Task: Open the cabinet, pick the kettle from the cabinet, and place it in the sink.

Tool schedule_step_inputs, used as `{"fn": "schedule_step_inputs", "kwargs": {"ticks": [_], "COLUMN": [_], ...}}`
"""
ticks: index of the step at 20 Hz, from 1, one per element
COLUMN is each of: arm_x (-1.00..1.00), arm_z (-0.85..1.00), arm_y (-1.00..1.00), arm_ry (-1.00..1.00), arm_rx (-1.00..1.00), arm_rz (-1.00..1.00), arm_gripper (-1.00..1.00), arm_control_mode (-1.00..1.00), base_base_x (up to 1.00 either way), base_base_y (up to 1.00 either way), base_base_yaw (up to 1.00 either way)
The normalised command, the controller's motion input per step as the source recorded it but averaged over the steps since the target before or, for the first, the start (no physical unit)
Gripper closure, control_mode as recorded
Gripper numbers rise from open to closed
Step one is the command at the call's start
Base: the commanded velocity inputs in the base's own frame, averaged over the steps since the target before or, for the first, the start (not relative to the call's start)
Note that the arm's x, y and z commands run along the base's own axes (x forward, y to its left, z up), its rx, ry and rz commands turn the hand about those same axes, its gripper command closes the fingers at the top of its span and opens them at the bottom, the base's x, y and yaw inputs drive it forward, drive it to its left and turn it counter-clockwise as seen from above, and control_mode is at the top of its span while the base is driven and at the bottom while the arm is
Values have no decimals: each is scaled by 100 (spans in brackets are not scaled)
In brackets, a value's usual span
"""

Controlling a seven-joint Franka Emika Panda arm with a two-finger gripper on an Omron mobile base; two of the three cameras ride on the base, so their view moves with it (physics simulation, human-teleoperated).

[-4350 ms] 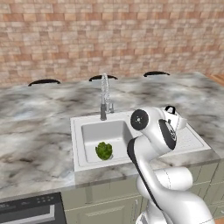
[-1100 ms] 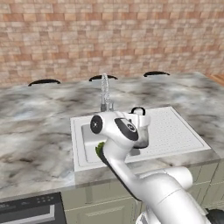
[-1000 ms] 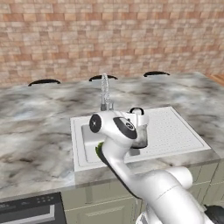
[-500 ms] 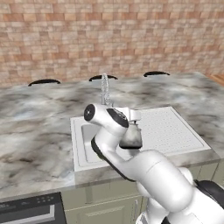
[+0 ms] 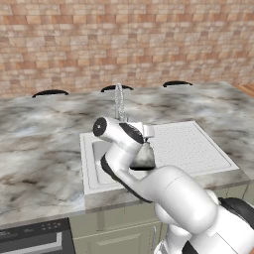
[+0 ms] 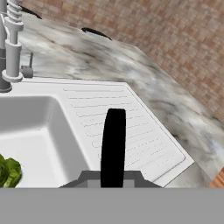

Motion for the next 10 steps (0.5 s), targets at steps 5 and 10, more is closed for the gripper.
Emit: {"fn": "schedule_step_inputs", "kwargs": {"ticks": [5,10], "arm_x": [1,8], "arm_z": [-19,-22], "arm_y": [-8,-1], "arm_ry": [-16,-7], "arm_rx": [1,2], "arm_rz": [15,9], "arm_gripper": [100,100], "arm_control_mode": [-100,-100], "base_base_x": [0,0], "base_base_y": [0,0], "base_base_yaw": [0,0]}}
